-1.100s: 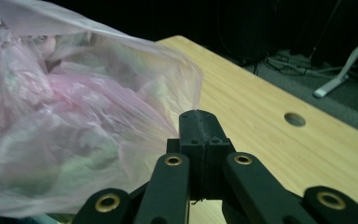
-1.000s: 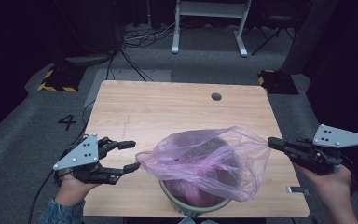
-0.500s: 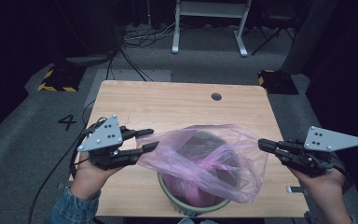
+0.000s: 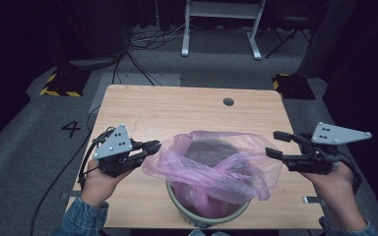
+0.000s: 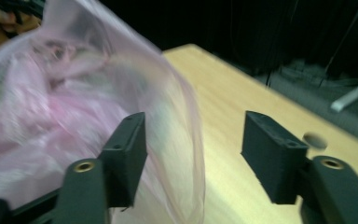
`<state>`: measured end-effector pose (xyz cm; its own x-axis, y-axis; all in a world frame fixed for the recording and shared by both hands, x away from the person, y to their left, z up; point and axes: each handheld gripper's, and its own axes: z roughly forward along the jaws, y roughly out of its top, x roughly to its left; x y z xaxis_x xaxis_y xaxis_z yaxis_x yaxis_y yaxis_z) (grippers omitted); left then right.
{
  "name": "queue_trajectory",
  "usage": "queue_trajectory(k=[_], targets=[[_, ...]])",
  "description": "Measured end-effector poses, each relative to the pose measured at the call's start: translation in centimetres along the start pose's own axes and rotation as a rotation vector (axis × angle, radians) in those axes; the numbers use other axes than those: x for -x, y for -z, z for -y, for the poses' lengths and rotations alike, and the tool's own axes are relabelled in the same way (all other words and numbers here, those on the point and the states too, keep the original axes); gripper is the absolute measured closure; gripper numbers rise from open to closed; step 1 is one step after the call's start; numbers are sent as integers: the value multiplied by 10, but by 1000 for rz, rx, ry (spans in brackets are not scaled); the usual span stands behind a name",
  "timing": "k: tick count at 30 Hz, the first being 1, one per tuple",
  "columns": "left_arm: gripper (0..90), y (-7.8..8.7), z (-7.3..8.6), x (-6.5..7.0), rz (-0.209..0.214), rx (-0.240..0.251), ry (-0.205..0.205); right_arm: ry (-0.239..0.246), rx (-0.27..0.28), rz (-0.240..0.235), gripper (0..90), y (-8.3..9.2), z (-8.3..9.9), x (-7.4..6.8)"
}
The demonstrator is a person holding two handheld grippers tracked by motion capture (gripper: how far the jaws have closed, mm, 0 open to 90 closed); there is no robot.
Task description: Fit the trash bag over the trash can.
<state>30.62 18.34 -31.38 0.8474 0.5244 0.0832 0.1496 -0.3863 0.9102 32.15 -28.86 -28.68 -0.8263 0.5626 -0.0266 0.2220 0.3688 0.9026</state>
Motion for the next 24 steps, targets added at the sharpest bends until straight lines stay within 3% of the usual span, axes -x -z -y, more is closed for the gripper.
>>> queue_trajectory(k=[3,5,7,9,11,13,15,16,19,21,24], targets=[[845,-5,8,-3,5,-14,13,-23,-23,-14,428,-15,5,-2],[845,-6,11,-5,11,-1,26,-46,-18,-40,585,-21,7,-1],[854,-4,12,-7,5,15,26,-57,-25,-62,656,-26,7,-1],[858,-2,12,-7,6,34,26,-44,-29,-71,651,-32,5,-1],[849,0,11,-7,35,57,17,-5,-17,-76,572,-36,1,-4],[709,0,10,-5,86,73,1,20,-5,-77,546,-38,-4,-6],[531,-1,6,-4,95,64,13,39,14,-79,574,-39,-9,-8],[534,-1,6,-4,114,61,20,46,21,-80,619,-38,-11,-8],[767,-1,5,-3,111,37,-5,52,21,-81,814,-37,-15,-8],[885,-1,6,-3,105,30,-3,39,8,-83,851,-39,-16,-5],[897,-1,9,-7,62,31,21,25,-19,-71,855,-46,-14,0]])
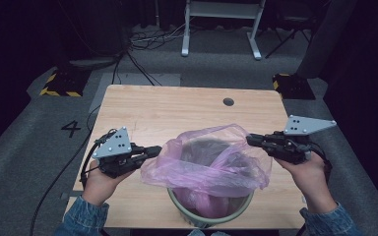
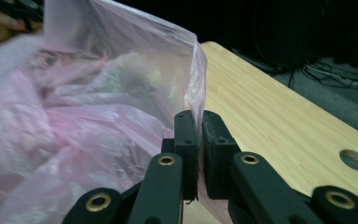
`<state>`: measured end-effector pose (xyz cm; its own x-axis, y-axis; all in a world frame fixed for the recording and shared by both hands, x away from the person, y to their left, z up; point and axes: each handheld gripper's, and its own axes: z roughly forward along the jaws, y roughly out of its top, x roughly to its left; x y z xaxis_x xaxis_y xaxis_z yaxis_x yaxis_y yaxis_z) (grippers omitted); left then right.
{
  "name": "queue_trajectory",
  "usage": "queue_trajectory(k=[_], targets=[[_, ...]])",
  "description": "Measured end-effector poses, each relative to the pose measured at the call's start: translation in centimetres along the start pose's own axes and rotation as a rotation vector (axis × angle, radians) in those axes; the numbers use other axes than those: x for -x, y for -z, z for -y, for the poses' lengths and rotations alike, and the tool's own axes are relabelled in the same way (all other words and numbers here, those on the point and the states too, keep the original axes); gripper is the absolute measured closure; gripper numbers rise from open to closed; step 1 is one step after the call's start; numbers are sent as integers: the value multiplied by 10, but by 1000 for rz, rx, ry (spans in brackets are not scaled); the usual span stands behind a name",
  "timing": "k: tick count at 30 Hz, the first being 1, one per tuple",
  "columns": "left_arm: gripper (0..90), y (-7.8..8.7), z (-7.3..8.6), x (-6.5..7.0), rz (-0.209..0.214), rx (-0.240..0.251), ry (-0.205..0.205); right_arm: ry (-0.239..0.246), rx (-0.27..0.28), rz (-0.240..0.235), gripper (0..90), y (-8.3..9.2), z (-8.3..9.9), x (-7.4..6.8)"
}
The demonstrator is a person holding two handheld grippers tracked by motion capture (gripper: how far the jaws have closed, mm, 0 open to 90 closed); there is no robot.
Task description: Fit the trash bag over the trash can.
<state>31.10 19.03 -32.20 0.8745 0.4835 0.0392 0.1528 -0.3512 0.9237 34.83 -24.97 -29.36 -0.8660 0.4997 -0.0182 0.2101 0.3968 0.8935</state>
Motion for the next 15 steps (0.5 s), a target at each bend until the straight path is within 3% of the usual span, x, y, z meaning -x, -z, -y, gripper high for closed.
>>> queue_trajectory(k=[5,10,15], targets=[[898,5,4,-7,-55,36,19,-25,-27,12,829,-9,7,10],[898,-5,10,-17,-92,-4,29,-38,-49,-4,807,-17,9,16],[899,-22,32,-34,-85,-53,105,-67,-99,-16,808,-35,19,23]])
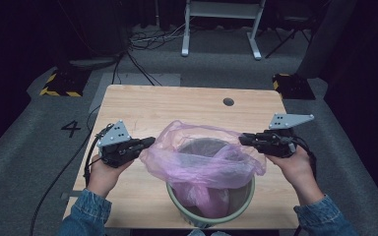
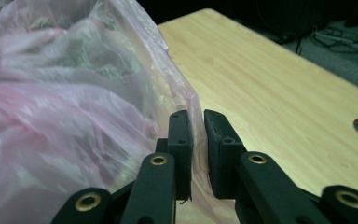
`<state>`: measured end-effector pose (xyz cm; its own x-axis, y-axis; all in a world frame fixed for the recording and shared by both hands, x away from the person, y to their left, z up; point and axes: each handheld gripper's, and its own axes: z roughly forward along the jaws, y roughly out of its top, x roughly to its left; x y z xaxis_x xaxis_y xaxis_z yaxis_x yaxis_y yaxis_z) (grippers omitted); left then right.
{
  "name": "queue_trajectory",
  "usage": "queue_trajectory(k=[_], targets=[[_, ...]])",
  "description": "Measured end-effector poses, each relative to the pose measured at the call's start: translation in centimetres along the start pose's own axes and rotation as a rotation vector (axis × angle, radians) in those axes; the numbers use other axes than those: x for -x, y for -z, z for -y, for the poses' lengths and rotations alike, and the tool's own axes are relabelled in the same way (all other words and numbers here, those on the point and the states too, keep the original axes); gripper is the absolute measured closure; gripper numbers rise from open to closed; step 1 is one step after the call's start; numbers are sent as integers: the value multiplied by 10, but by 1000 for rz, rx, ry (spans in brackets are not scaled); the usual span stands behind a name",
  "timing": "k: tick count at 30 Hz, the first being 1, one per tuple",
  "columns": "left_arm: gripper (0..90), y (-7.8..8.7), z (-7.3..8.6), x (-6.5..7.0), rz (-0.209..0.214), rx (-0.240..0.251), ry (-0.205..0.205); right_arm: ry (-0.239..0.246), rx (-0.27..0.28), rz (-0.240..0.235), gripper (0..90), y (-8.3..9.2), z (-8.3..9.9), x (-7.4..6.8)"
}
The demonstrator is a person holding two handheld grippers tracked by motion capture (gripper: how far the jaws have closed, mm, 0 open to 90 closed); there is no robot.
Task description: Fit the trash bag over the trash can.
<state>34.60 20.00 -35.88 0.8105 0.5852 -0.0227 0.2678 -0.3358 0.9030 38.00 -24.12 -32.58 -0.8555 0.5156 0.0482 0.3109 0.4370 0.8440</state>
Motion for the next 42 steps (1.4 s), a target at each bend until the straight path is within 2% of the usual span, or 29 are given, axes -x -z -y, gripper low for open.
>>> queue_trajectory(k=[3,8,13,16,18,21,25,27,29,32,35,37,40,42], targets=[[899,-9,9,-1,3,-43,6,-11,-32,6,808,-8,7,4],[899,-20,23,1,-10,-128,-12,-68,-69,-5,812,-18,27,14],[899,-29,44,10,-2,-218,-32,-127,-118,-48,883,-21,61,16],[899,-33,58,15,22,-251,-22,-162,-147,-70,898,-22,83,15],[899,-34,64,17,36,-245,-6,-185,-158,-96,899,-22,96,14],[899,-31,65,18,41,-200,5,-193,-139,-102,893,-19,105,13],[898,-25,51,17,43,-137,4,-182,-53,-77,721,-4,93,14],[898,-23,43,19,43,-112,-11,-150,-30,-53,646,3,85,13],[898,-21,34,22,42,-95,-28,-99,1,-8,547,11,76,10],[898,-19,22,26,46,-78,-53,-30,55,42,449,23,65,5],[898,-18,13,28,45,-70,-70,23,85,43,453,32,56,-1],[898,-18,9,27,44,-69,-71,69,98,44,489,34,49,-6],[898,-19,8,26,44,-66,-65,133,100,31,593,32,40,-13],[898,-20,6,26,48,-62,-66,140,101,23,708,29,36,-16]])
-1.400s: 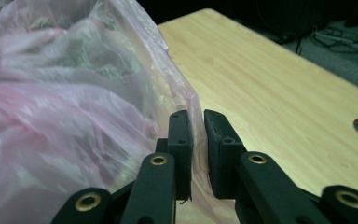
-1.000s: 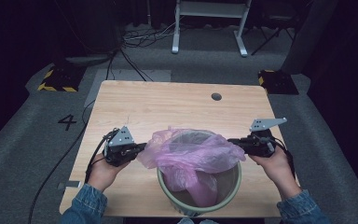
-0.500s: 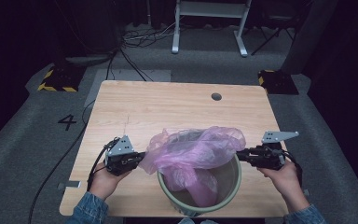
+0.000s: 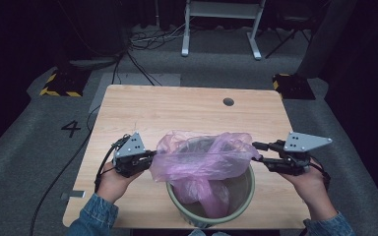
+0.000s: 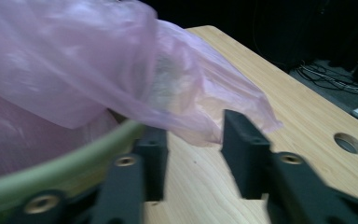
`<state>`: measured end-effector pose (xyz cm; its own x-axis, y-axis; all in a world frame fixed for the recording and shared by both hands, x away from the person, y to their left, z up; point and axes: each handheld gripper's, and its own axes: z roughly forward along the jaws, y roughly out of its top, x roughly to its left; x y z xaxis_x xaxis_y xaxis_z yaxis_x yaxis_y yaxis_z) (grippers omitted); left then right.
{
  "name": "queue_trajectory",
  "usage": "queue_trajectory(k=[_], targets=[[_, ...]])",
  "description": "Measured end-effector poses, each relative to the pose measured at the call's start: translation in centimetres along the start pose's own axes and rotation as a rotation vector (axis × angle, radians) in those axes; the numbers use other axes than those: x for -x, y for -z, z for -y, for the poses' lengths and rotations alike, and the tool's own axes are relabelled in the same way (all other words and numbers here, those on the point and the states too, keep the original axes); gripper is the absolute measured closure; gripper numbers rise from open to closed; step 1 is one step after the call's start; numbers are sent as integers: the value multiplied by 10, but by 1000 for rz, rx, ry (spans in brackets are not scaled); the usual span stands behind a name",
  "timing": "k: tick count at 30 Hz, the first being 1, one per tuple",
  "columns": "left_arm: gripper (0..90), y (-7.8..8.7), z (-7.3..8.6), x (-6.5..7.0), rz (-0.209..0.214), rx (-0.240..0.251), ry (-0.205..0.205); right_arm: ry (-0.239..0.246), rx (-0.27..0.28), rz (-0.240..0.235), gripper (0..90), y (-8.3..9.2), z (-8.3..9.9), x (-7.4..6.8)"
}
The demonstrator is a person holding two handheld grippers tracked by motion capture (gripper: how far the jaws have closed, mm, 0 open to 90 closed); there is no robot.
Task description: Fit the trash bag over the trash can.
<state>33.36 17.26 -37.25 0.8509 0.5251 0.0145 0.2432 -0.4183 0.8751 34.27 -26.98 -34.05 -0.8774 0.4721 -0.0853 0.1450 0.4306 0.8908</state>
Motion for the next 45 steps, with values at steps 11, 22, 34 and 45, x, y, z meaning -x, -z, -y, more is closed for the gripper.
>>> queue_trajectory(k=[11,22,34,45], targets=[[898,0,9,-3,36,-6,34,-95,-82,-13,900,-4,20,6],[899,-13,39,12,135,-118,50,-206,-167,-165,900,-6,87,-14],[875,-10,59,17,167,4,101,-179,-127,-183,893,-1,96,-41],[314,49,62,18,162,162,103,-129,-32,-61,488,41,78,-33]])
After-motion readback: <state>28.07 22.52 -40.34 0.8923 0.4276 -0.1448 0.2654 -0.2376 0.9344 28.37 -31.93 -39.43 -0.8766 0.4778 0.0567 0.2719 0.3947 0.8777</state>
